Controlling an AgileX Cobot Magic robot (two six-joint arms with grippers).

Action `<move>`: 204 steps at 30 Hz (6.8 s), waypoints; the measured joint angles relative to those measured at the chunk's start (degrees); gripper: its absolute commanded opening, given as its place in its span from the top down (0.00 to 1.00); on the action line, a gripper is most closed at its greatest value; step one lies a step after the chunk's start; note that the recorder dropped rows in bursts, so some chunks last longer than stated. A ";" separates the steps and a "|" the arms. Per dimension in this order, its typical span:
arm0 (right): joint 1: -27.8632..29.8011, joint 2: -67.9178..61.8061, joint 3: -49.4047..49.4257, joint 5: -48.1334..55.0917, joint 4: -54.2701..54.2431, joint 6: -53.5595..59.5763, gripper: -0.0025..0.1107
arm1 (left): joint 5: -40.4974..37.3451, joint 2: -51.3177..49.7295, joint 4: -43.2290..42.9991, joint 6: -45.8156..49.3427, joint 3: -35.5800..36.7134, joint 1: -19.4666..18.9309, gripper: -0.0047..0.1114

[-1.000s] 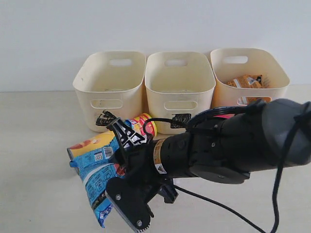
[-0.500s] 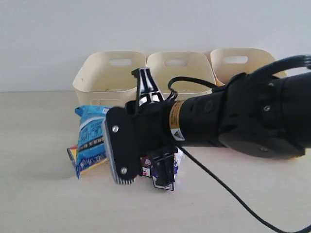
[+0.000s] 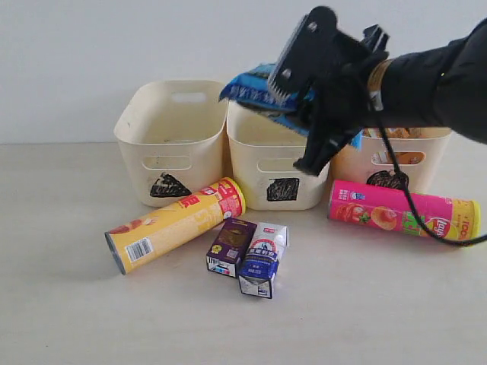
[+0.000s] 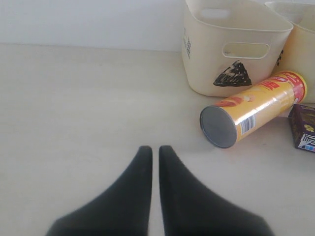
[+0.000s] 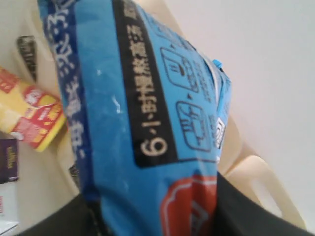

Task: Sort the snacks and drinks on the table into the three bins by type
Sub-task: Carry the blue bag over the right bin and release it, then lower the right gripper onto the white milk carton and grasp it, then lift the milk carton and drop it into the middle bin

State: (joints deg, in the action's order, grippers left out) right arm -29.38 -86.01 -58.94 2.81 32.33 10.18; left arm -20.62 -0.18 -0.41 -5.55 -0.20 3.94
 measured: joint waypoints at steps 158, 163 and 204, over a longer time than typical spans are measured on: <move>-9.54 -38.29 -34.69 55.93 -22.59 -35.05 0.33 | 0.00 0.00 0.00 0.00 0.00 0.00 0.93; -9.54 -39.80 -34.69 55.29 -22.37 -34.92 0.34 | 0.00 0.00 0.00 0.00 0.00 0.00 0.93; -9.54 -18.02 -34.57 52.08 -20.26 -17.74 0.98 | 0.00 0.00 0.00 0.00 0.00 0.00 0.93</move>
State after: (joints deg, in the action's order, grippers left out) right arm -38.92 -104.03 -93.51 54.89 12.06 -7.57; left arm -20.62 -0.18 -0.41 -5.55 -0.20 3.94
